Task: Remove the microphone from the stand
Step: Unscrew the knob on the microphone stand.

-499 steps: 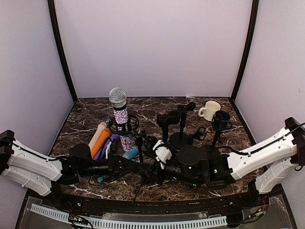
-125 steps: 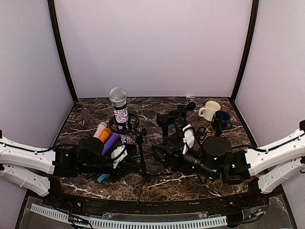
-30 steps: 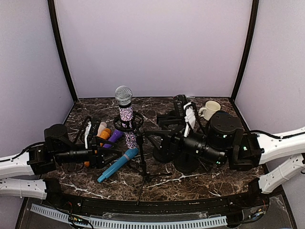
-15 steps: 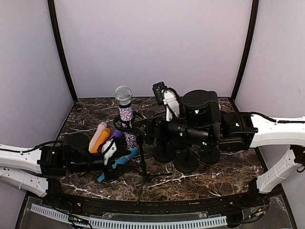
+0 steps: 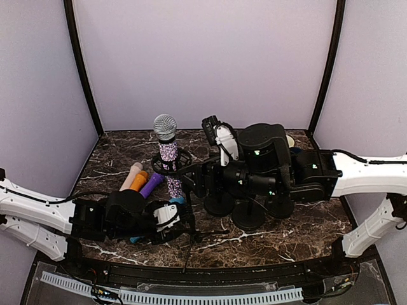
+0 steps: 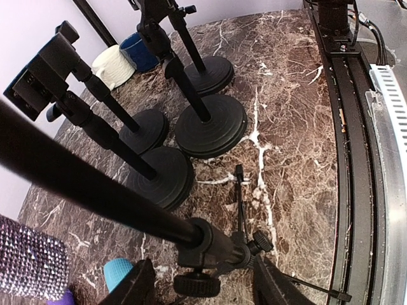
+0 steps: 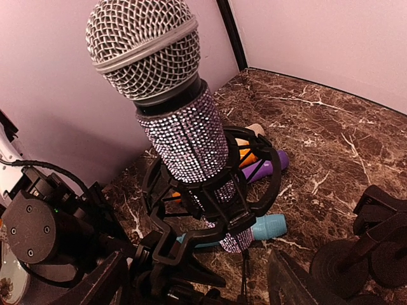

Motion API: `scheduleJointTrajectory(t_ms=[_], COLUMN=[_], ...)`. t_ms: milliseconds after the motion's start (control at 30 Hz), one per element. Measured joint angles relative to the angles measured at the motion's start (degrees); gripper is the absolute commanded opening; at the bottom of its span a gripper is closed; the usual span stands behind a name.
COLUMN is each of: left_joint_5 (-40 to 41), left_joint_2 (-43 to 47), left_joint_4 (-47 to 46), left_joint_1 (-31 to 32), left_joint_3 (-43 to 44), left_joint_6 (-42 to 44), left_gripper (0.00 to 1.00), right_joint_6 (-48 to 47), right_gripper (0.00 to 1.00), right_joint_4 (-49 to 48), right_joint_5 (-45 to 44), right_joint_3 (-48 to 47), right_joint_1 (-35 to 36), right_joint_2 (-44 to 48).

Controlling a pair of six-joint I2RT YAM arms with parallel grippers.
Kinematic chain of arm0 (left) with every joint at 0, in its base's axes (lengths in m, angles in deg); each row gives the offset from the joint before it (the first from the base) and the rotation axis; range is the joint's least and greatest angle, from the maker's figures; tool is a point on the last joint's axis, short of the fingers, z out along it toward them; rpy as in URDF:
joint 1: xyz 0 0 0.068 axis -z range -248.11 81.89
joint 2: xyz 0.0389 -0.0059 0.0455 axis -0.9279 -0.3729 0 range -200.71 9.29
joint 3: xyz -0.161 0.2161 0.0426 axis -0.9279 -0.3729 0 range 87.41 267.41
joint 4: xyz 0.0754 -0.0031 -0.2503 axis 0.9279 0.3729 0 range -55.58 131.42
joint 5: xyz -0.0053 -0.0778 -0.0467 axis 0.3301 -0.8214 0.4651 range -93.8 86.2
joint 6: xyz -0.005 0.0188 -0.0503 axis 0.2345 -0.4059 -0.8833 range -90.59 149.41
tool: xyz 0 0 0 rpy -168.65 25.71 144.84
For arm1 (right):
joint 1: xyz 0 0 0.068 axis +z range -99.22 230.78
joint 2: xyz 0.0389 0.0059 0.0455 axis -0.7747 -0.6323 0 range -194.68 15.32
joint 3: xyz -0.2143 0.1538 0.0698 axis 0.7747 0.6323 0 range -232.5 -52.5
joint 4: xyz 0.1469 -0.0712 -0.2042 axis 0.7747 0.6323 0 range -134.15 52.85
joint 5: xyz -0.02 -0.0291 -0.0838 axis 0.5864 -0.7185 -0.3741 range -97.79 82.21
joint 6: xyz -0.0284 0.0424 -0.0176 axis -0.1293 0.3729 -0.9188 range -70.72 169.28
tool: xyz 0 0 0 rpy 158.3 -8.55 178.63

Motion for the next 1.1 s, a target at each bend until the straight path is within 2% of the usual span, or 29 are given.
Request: scheduleJointTrajectory(t_ms=[167,567,1100], left_joint_5=[2.56,6.25,6.86], left_joint_2=[-1.84,-2.97,-2.95], left_joint_4=[0.00,1.16,1.97], left_joint_1=[0.85,1.31,1.84], left_joint_3=[1.11,1.25,1.25], left_joint_6=[1.92,3.17,1.99], left_gripper=[0.44,0.45,0.16], right_joint_6=[-0.02,-0.02,0.00], right_gripper=[0.75,0.74,0.74], right_joint_4=[0.02,0.02,0.07], right_joint_5=[0.70,1.03,1.03], right_joint_3=[0.00,0.00,0.00], right_joint_1=[0.00,0.00,0.00], right_joint_2=[-0.02,-0.33,-1.03])
